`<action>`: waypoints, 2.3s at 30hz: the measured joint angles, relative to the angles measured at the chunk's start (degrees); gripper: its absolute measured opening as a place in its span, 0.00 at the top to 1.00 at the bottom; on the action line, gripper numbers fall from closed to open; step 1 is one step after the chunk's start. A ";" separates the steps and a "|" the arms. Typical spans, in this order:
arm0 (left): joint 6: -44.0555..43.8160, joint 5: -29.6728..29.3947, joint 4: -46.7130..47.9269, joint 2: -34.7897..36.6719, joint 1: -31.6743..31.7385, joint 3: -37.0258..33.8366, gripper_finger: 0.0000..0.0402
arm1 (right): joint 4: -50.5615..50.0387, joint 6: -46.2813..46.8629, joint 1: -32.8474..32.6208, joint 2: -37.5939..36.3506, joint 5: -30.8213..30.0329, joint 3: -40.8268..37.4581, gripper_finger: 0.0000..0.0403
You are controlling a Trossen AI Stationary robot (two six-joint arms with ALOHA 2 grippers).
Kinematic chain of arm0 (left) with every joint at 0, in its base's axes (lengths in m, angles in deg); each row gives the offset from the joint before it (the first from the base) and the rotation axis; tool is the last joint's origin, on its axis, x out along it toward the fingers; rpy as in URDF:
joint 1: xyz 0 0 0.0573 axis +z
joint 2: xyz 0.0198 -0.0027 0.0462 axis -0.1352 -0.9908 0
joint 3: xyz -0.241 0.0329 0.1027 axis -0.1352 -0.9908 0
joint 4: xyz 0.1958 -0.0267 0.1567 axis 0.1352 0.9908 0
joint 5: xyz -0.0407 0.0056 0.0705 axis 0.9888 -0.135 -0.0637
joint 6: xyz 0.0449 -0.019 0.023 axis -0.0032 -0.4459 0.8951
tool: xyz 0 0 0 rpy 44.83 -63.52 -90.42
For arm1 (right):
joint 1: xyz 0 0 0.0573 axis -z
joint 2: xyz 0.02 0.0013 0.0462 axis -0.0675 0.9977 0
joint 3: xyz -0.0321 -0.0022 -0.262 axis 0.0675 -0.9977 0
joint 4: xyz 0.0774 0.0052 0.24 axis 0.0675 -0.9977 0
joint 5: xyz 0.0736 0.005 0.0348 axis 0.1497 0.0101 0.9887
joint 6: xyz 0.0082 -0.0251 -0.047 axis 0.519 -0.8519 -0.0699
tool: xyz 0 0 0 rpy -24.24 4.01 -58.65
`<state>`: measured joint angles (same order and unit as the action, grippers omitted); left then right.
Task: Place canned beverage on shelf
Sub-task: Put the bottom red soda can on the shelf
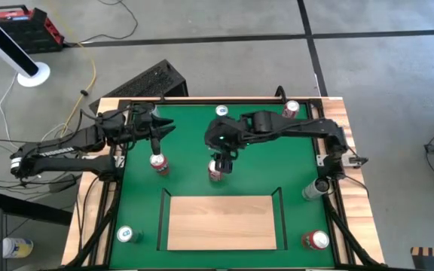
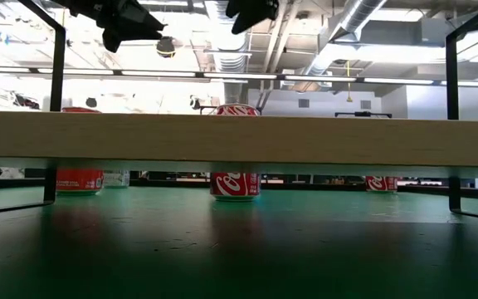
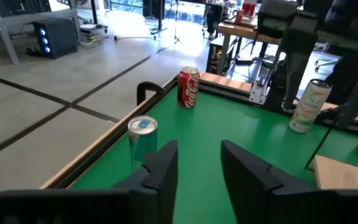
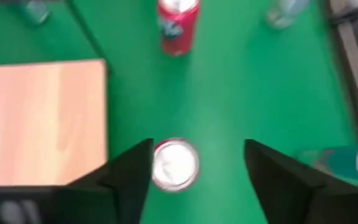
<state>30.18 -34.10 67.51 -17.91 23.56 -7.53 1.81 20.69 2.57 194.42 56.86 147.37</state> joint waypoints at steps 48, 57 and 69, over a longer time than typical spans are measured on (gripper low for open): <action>-3.45 7.50 8.59 0.72 -0.02 -0.02 0.35 | 1.27 -4.59 0.94 10.79 3.80 -6.75 0.05; -3.56 7.51 8.90 0.70 -0.02 -0.02 0.35 | 1.50 -3.73 1.12 12.84 7.87 -6.83 0.05; -4.58 7.50 10.31 0.69 -0.09 -0.04 0.35 | -0.58 -1.12 0.59 17.18 8.39 -6.77 0.05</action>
<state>25.60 -26.61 77.82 -17.22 23.48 -7.57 1.23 19.57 3.16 211.60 65.26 140.60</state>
